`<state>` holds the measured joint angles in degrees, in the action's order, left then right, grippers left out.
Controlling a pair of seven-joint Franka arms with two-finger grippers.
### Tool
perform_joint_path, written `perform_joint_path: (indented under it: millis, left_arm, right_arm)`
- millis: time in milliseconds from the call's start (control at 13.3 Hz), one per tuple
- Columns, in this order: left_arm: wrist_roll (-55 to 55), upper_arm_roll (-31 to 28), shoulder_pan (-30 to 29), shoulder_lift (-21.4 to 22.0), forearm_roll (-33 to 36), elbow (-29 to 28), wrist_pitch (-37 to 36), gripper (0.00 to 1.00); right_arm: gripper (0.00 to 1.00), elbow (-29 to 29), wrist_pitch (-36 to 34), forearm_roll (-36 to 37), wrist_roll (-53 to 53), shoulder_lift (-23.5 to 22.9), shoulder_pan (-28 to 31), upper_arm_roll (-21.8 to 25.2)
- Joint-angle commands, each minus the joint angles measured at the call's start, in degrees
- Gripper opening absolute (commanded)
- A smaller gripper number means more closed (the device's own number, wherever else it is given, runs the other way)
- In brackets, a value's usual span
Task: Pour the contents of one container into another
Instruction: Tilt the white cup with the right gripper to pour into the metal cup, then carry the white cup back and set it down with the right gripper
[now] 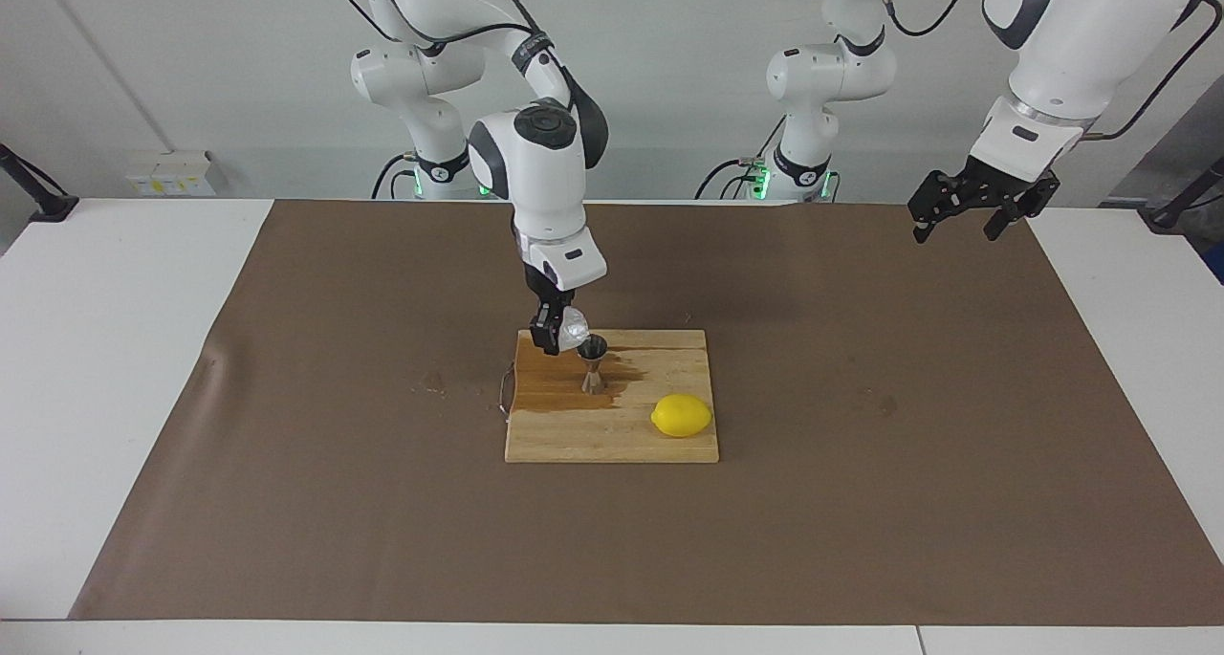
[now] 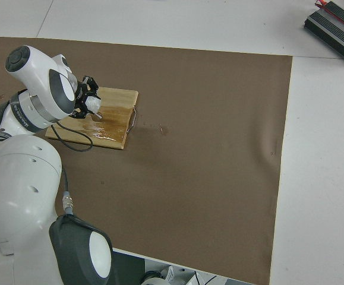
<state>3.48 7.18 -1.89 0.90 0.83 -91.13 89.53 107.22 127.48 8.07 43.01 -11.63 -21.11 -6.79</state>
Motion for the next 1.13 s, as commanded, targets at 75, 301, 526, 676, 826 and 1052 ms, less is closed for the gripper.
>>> perform_joint_path:
  millis: [75, 301, 526, 676, 826, 1052]
  left_arm:
    - [0.48, 0.03, -0.13, 1.30, -0.04, -1.24, -0.41, 1.00]
    - [0.48, 0.03, -0.22, 1.30, -0.04, -1.24, -0.41, 1.00]
    - [0.48, 0.03, -0.13, 1.30, -0.04, -1.24, -0.32, 1.00]
    - [0.48, 0.03, -0.13, 1.30, -0.04, -1.24, -0.41, 1.00]
    - [0.48, 0.03, -0.13, 1.30, -0.04, -1.24, -0.41, 1.00]
    - [0.48, 0.03, -0.13, 1.30, -0.04, -1.24, -0.32, 1.00]
  right_arm:
    - [0.20, -0.08, 1.89, -4.64, 2.86, 0.03, 0.89, -0.51]
    - [0.20, -0.08, 2.24, -6.74, 6.90, 0.65, 2.12, -0.51]
    - [0.20, -0.08, 2.16, -12.36, 14.36, 1.17, 4.66, -0.51]
    - [0.20, -0.08, 2.07, -16.75, 20.33, 1.35, 6.94, -0.51]
    - [0.20, 0.44, 2.07, -23.51, 29.19, 1.35, 10.28, -0.51]
    - [0.20, 3.95, 1.89, -32.93, 45.19, 2.49, 16.52, -0.51]
